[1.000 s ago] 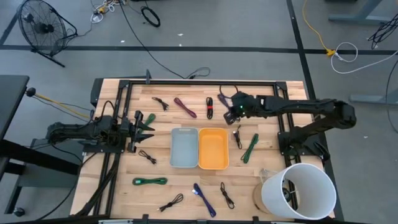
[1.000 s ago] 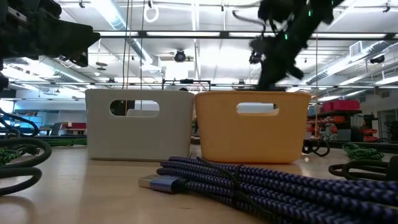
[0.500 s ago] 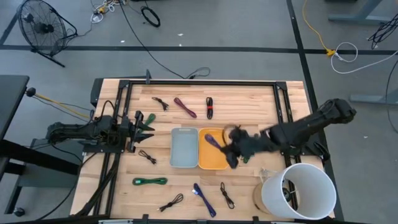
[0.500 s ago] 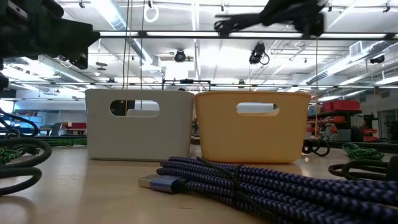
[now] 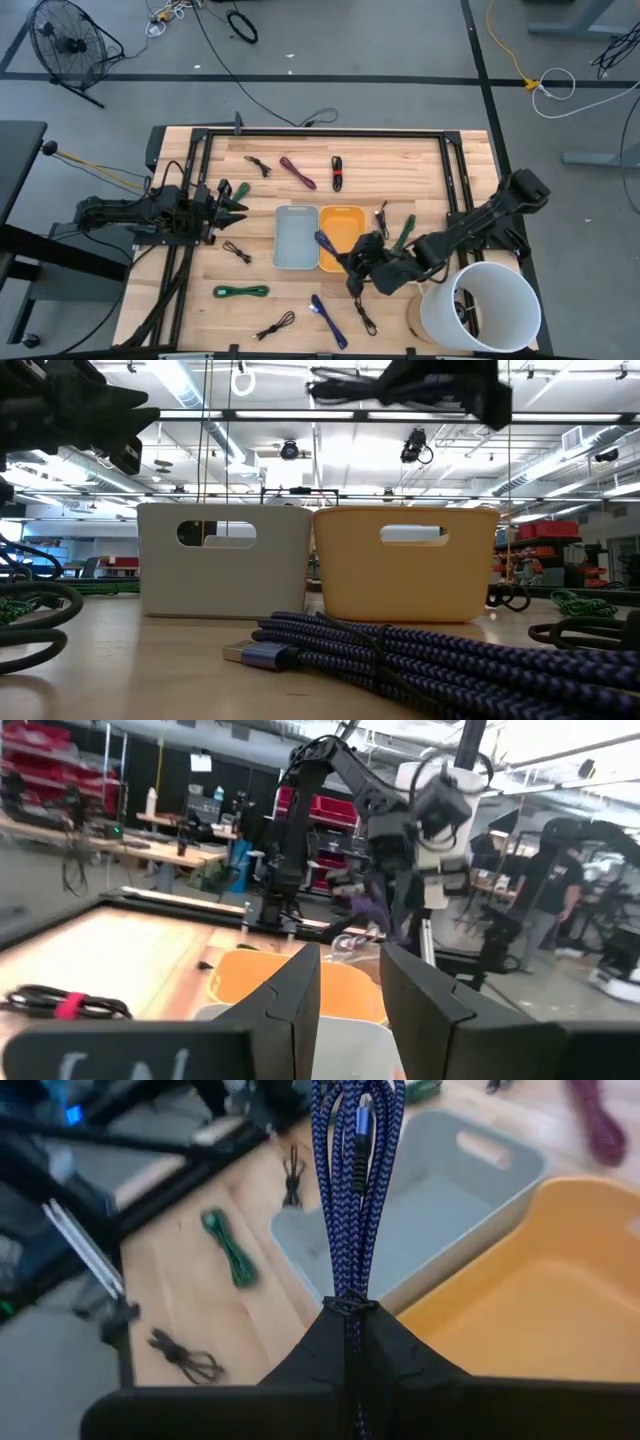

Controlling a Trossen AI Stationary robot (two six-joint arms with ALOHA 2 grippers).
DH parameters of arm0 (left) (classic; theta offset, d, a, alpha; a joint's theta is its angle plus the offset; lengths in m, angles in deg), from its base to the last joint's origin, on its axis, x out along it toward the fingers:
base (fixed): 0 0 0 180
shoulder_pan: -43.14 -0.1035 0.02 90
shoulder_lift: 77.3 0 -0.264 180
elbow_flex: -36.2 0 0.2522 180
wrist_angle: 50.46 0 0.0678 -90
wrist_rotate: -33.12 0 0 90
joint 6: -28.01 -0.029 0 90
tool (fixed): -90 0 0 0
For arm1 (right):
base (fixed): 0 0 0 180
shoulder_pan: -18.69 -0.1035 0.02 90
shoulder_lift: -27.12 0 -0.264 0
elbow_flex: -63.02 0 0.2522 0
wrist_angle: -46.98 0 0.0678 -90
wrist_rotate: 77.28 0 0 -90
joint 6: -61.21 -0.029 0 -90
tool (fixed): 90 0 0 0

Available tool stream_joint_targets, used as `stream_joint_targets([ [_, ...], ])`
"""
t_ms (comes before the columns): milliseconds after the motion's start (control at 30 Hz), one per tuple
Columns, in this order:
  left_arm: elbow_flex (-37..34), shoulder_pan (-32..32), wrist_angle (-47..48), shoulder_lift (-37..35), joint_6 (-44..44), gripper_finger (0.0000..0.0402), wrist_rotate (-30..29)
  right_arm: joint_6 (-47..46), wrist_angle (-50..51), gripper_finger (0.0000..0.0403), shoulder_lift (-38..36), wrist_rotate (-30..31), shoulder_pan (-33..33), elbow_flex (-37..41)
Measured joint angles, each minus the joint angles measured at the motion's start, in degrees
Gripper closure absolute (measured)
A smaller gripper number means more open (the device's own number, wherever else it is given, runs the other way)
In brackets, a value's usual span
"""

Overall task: Pick & Place USB Port
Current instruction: Put the blue charger cable into the yellow bin

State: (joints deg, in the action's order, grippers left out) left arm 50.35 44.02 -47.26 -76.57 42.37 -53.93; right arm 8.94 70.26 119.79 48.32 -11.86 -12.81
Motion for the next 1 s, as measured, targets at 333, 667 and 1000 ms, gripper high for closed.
stream_joint_targets([
  [333,0.02,-0.02,0.04,0.0,0.52,0.0291,0.33,-3.87,6.04,0.0392,4.29,2.68,1.29,0.0],
  [667,0.02,-0.01,0.08,0.0,0.52,0.0291,0.34,-7.8,10.78,0.0393,4.28,1.76,3.12,0.0],
  [1000,0.02,-0.01,0.1,0.0,0.52,0.0291,0.33,-5.38,11.25,0.0258,4.26,0.2,4.56,0.0],
])
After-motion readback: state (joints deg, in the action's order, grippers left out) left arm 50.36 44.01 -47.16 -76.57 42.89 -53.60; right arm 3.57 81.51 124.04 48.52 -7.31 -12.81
